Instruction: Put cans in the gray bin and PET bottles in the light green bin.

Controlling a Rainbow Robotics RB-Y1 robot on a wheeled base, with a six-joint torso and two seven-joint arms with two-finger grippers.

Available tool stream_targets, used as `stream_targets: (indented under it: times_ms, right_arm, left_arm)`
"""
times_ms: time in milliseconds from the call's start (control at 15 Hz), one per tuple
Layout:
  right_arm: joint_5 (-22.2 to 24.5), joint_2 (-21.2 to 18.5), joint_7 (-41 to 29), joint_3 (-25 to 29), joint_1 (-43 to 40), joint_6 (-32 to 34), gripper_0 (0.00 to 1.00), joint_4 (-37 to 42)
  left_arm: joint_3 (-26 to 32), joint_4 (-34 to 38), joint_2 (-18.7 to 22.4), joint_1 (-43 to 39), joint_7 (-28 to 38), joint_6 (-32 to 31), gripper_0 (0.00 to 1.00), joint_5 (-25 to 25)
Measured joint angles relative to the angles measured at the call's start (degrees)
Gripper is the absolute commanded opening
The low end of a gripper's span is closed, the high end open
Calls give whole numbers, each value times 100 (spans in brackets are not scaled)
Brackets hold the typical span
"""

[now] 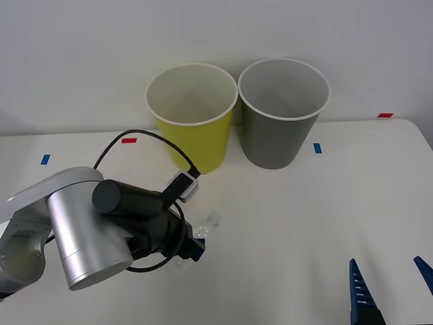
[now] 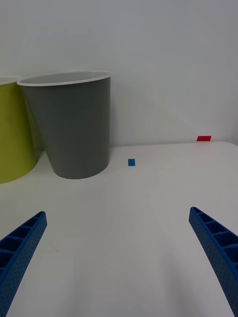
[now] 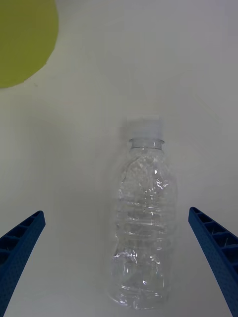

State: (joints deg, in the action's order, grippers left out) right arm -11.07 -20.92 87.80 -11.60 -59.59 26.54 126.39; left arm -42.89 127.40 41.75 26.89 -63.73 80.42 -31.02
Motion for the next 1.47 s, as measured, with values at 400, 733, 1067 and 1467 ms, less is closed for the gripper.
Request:
stream_targets:
  times_ms: [400,733,1067,1467]
  right_arm:
    - [0,0,0,0,0,0,100,0]
    - [0,0,0,0,0,0,100,0]
    - [0,0,0,0,0,0,100,0]
    - [0,0,0,0,0,0,100,0]
  left_arm:
    - [4,-288,-571,105,96,533,100,335]
    - [6,-836,-1071,115,191,689,100,490]
    - [8,-881,-1392,124,12,1297,100,619]
    - [125,-1146,-1674,130,-146,1562,100,615]
